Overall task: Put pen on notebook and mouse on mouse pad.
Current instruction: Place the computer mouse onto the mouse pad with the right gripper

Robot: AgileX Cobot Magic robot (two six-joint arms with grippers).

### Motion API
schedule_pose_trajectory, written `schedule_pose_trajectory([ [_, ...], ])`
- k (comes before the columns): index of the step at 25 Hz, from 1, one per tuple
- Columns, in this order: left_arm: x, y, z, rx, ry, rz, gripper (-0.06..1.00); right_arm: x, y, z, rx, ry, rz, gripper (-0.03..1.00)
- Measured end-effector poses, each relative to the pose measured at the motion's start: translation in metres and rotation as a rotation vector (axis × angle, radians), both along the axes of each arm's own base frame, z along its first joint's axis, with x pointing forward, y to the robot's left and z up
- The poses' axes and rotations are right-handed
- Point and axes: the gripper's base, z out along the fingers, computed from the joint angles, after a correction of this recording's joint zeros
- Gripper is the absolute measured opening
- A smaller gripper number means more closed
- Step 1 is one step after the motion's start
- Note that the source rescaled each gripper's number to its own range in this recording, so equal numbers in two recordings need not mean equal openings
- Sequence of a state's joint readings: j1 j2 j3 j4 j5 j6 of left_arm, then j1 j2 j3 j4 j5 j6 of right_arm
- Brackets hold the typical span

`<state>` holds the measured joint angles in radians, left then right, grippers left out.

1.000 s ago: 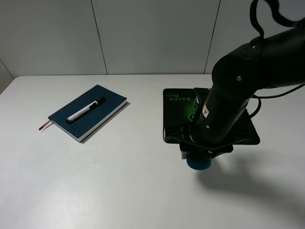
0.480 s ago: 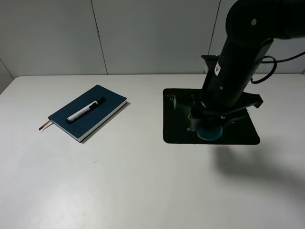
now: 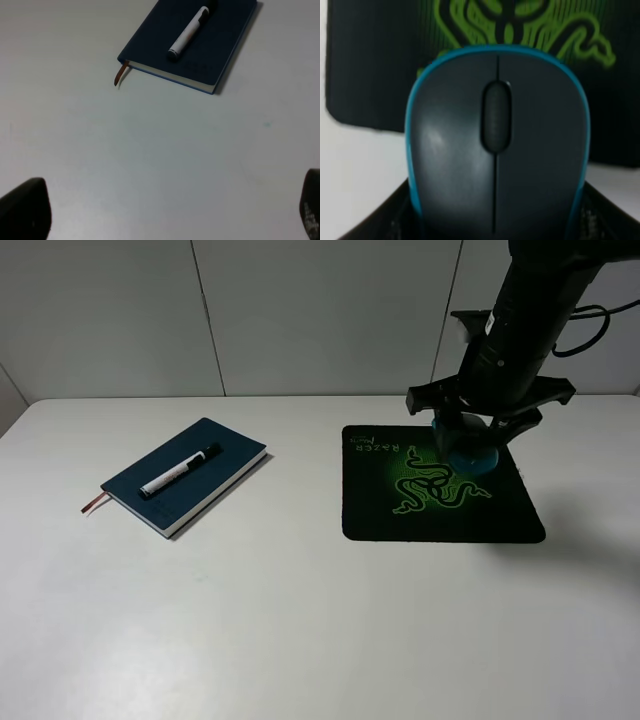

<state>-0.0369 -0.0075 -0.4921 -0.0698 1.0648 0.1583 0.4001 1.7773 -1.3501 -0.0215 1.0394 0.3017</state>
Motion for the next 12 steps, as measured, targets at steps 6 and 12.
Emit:
schedule_pose_trajectory([
  [6,0.0,0.0,0.0,0.0,0.0,0.0,1.0,0.03,0.009,-0.009,-0.034,-0.017,0.077,0.03],
  [12,0.0,0.0,0.0,0.0,0.0,0.0,1.0,0.056,0.019,-0.032,-0.065,-0.004,0.128,0.03],
])
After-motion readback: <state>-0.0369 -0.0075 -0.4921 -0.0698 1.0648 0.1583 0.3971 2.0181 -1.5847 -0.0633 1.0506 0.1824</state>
